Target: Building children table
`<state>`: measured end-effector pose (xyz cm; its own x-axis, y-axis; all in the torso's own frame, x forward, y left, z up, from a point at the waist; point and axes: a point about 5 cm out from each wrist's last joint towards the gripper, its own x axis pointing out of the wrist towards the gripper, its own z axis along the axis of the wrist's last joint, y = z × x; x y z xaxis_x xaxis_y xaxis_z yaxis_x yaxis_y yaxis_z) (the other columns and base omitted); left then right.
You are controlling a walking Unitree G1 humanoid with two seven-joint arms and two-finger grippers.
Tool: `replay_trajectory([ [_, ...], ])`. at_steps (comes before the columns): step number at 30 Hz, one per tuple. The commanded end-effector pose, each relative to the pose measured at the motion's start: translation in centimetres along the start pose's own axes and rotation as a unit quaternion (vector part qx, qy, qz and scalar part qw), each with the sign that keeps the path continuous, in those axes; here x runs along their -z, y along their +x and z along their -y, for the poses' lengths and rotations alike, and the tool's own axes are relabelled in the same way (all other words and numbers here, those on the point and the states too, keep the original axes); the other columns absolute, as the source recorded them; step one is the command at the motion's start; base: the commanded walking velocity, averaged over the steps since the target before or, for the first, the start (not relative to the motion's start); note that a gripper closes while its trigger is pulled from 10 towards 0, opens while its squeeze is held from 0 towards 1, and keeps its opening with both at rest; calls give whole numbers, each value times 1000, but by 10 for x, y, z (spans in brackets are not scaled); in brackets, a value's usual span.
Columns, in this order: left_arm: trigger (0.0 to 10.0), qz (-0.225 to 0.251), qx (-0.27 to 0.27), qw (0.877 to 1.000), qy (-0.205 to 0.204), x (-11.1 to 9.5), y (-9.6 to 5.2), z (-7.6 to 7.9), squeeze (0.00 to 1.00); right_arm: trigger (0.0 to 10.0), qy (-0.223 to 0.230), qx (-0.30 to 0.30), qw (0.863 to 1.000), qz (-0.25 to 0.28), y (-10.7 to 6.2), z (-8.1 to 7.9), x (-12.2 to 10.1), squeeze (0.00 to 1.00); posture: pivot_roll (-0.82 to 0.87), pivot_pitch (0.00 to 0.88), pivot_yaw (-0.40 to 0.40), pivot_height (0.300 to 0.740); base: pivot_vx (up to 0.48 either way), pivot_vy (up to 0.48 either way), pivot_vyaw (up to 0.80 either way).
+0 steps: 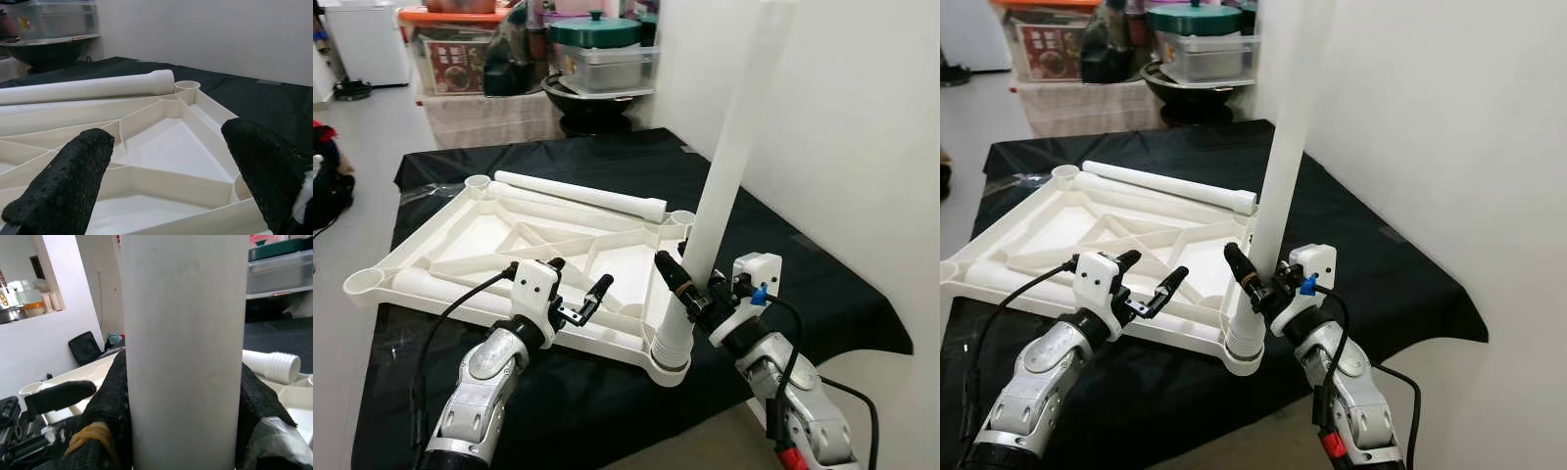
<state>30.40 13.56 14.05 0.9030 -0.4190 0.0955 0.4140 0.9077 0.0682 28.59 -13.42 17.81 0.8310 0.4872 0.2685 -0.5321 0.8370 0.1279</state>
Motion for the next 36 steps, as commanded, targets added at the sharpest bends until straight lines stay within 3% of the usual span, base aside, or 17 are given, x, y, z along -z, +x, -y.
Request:
replay_trajectory([
  [1,10000,-8,-1,1000,0,4,-2,-1,0,10000,-6,18,1000,6,0,4,-1,0,39,0,-68,740,0,0,0],
  [9,10000,-11,1,1000,-3,6,-2,2,0,10000,-6,22,1000,4,0,4,0,0,37,0,-70,740,0,0,0],
  [22,10000,-19,-2,1000,-7,9,-4,-1,0,10000,9,-26,999,-32,-31,10,12,0,29,0,-67,740,0,0,0],
  [28,10000,-20,-1,1000,-9,10,-3,0,0,10000,16,-23,999,-38,-32,9,20,0,31,0,-62,740,0,0,0],
  [36,10000,-24,0,1000,-6,9,-4,-4,0,10000,68,-23,996,-48,-29,1,43,0,58,0,-55,740,0,0,0],
])
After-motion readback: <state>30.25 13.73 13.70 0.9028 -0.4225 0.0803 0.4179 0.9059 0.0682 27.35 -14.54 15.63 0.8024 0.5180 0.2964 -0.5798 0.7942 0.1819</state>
